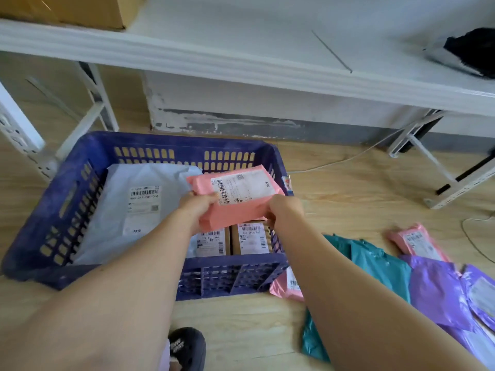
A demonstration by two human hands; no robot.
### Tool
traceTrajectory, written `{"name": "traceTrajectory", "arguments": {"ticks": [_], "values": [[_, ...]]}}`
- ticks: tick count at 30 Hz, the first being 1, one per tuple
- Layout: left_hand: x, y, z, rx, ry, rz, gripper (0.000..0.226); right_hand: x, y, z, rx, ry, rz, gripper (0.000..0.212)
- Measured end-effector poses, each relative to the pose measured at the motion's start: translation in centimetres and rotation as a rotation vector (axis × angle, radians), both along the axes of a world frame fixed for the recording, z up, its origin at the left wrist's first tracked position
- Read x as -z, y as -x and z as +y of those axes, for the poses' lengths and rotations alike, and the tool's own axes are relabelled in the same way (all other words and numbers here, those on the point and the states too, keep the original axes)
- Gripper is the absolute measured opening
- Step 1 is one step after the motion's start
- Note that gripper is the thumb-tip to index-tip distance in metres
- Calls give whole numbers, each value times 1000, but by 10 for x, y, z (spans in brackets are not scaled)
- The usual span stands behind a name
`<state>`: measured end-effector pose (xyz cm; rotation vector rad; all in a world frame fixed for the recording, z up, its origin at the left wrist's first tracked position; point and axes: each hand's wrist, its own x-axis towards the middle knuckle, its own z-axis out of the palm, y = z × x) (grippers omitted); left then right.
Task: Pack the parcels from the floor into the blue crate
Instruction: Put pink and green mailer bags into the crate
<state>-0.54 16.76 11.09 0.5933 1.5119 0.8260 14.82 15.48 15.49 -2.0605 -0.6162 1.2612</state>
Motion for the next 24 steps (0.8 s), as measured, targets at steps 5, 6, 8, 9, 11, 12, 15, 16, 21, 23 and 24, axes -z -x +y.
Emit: {"name": "traceTrajectory", "arguments": {"ticks": [5, 6, 8, 9, 11, 12, 15, 16, 21, 23, 24], "values": [[18, -2, 0, 73, 34, -9, 33, 9, -2, -4, -348, -76, -583, 52], [22, 0, -1, 116, 53, -16, 33, 10, -2, -4, -436, -124, -721, 53], [30, 6, -3, 214, 105, 17, 27, 11, -1, -5, -582, -197, -928, 53], [34, 8, -6, 257, 140, 56, 25, 15, -2, -3, -632, -202, -956, 52], [44, 9, -10, 333, 184, 155, 31, 25, -4, 1, -756, -144, -916, 48], [49, 9, -11, 375, 197, 198, 34, 30, -5, 2, -847, -75, -873, 46], [55, 8, -10, 426, 237, 273, 34, 46, -8, -3, -1147, 145, -772, 47], [58, 6, -8, 431, 245, 273, 34, 52, -9, -5, -1217, 209, -751, 50], [53, 0, -10, 703, 237, 784, 64, 65, -7, -1, -1320, 289, -686, 60], [48, 3, -12, 717, 40, 1092, 65, 67, -7, 1, -1311, 272, -692, 58], [44, 2, -11, 671, -59, 1176, 64, 66, -7, 2, -1297, 255, -698, 56]]}}
